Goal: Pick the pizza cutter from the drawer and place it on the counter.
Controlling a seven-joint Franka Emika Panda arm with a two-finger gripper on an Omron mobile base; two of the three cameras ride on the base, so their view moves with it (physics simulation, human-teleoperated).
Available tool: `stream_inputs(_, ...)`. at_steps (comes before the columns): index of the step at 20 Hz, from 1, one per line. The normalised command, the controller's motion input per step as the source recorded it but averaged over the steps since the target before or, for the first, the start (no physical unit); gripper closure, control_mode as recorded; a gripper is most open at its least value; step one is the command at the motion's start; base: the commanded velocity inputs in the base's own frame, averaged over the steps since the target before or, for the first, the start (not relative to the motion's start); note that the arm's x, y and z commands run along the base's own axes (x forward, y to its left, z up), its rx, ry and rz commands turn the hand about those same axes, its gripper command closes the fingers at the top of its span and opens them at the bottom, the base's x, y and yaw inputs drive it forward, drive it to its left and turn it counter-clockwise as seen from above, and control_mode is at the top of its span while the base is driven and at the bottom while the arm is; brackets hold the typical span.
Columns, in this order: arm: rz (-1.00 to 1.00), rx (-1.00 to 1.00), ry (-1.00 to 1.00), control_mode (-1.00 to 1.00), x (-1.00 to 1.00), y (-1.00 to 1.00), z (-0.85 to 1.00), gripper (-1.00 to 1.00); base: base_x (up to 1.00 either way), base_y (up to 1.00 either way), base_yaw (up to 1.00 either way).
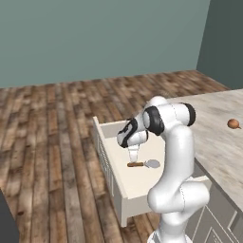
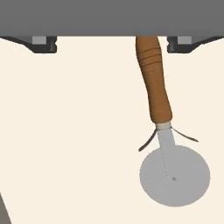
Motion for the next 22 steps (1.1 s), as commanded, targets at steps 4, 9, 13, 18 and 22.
stream_inputs(4, -0.17, -0.05, 0.07, -1.00, 0.57, 0.00, -0.54, -1.00, 0.00, 0.00, 0.00)
stream_inputs(9, -0.16, -0.05, 0.05, -1.00, 0.25, -0.13, -0.54, -1.00, 0.00, 0.00, 0.00)
stream_inputs(13, -0.14, -0.02, 0.00, -1.00, -0.03, -0.37, -0.51, -1.00, 0.00, 0.00, 0.00)
stream_inputs(18, -0.14, -0.01, 0.00, -1.00, -0.44, -0.46, -0.65, -1.00, 0.00, 0.00, 0.00)
stream_inputs(22, -0.18, -0.11, 0.00, -1.00, -0.63, -0.21, -0.99, -1.00, 0.00, 0.00, 0.00)
